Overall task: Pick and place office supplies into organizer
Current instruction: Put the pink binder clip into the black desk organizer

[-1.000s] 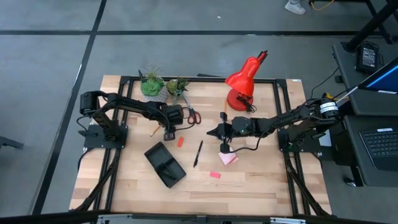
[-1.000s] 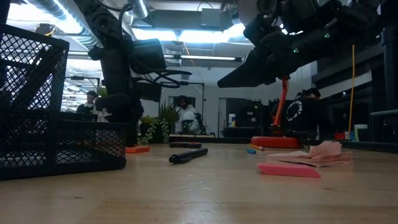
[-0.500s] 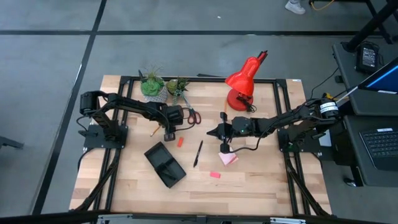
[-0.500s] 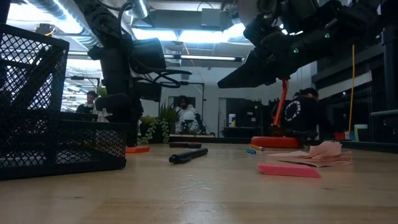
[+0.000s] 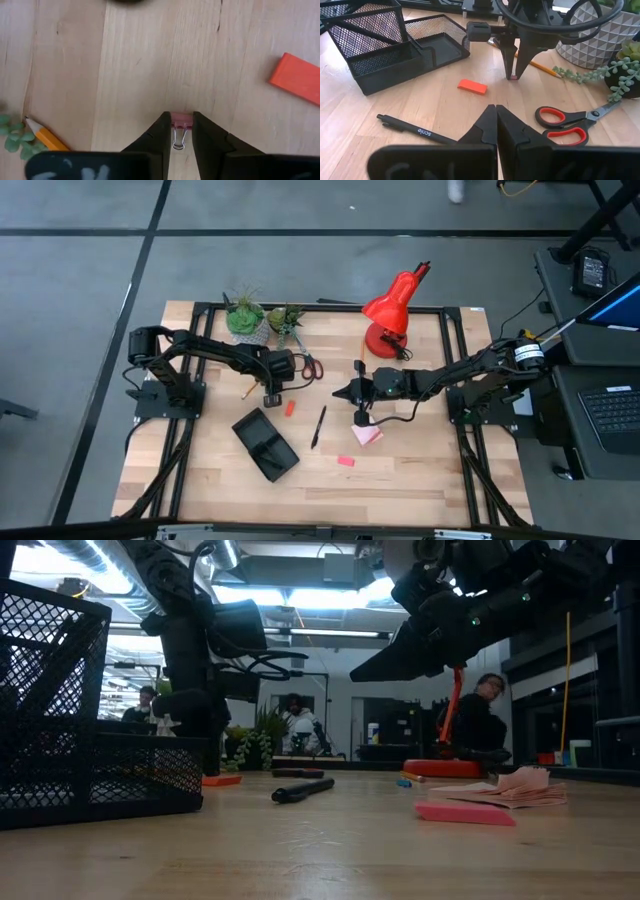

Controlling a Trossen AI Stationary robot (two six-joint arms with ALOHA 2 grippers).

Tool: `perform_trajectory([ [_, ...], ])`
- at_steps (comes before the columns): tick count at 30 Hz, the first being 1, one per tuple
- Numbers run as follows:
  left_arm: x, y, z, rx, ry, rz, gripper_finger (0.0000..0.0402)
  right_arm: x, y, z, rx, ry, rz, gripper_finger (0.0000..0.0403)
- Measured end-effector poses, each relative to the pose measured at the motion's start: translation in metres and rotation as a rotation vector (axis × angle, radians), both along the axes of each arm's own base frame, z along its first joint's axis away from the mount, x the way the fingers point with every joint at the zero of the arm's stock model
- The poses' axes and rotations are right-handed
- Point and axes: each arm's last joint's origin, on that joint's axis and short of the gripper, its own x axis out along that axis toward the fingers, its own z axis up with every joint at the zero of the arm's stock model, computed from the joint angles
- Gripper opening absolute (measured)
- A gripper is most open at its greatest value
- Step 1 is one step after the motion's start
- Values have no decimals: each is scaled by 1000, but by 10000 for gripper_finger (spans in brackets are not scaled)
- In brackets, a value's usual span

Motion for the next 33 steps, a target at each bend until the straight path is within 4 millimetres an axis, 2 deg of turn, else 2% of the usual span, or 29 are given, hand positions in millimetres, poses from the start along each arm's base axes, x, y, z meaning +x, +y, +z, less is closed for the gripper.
perform_trajectory([
  [12, -1, -2, 4, 15, -14, -13, 55, 0, 0, 0, -2, 0, 0, 0],
  [22, -4, -13, 30, 37, -116, -28, 55, 0, 0, 0, 0, 0, 0, 0],
  [33, -7, -37, 54, -3, -228, 0, 55, 0, 0, 0, 1, 0, 0, 0],
])
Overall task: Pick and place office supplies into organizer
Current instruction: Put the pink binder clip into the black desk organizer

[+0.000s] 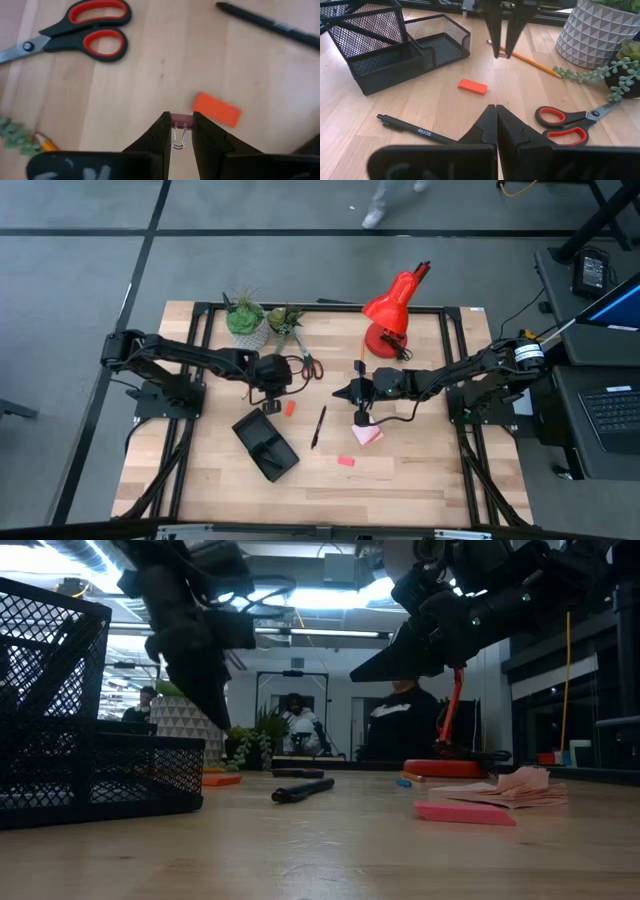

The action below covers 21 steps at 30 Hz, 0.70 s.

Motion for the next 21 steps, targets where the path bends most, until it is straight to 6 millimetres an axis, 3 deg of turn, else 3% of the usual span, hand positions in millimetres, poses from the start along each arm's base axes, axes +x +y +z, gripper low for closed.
perform_trajectory([
  [9, 1, -20, 5, -75, -8, 50, 55, 0, 0, 0, 0, -1, 0, 0],
  [21, 14, -45, 51, -78, 3, 124, 56, 1, 0, 2, -1, -22, 1, 0],
])
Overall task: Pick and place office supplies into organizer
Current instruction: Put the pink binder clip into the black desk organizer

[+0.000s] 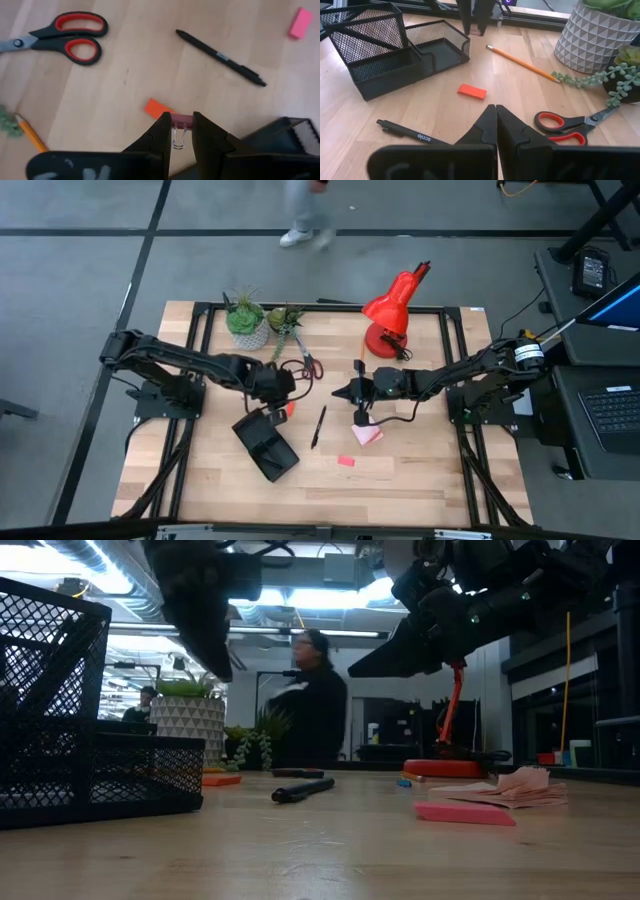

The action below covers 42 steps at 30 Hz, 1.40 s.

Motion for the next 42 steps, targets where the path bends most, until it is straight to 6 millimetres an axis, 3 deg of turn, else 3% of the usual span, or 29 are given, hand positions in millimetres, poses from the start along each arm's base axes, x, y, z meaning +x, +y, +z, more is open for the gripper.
perform_trajectory([
  [17, 47, -36, 2, -102, 231, 4, 56, 0, 0, 0, 2, 1, -1, 0],
  [28, 56, -63, 19, -184, 254, 73, 56, 0, 0, -1, 2, 7, -1, 0],
  [42, 62, -88, -13, -247, 379, 127, 56, 0, 0, -1, 2, 7, -1, 0],
])
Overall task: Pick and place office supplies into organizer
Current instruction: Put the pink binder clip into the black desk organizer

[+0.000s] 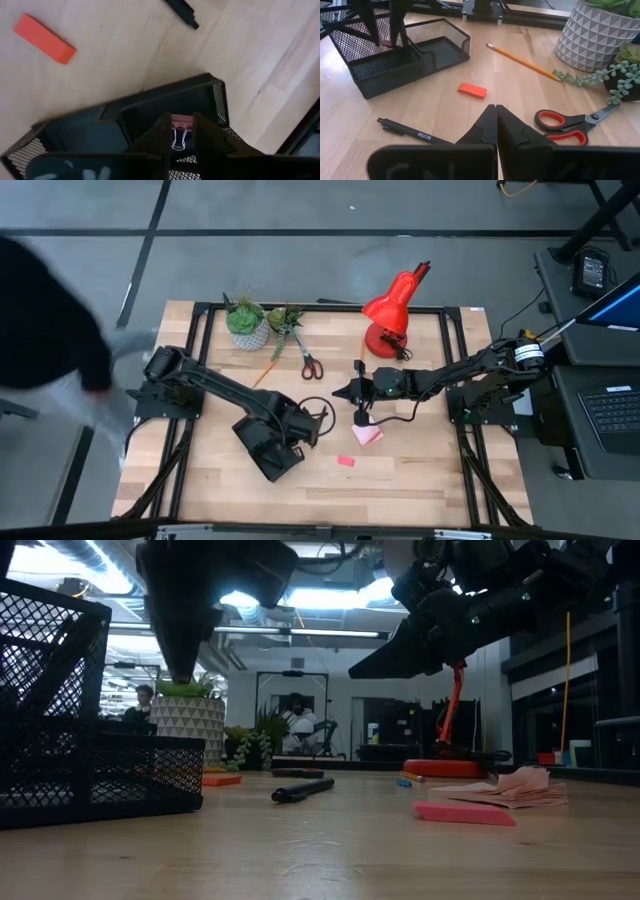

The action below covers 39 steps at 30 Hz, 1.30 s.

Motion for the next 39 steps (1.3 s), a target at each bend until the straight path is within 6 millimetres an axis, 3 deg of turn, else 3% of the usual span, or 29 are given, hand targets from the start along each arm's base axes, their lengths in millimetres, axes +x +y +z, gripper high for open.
perform_trajectory([
  [5, 2, -3, -9, 0, 27, -3, 56, 0, 0, 0, 0, 0, 0, 0],
  [20, 4, -6, -10, 12, -6, 10, 56, 0, 0, 0, 0, 1, 0, 0],
  [30, 10, -12, -41, -28, 104, -31, 56, 0, 0, 0, 0, 1, 0, 0],
  [39, 11, -12, -44, -18, 113, -41, 56, 0, 0, 0, 0, 1, 0, 0],
])
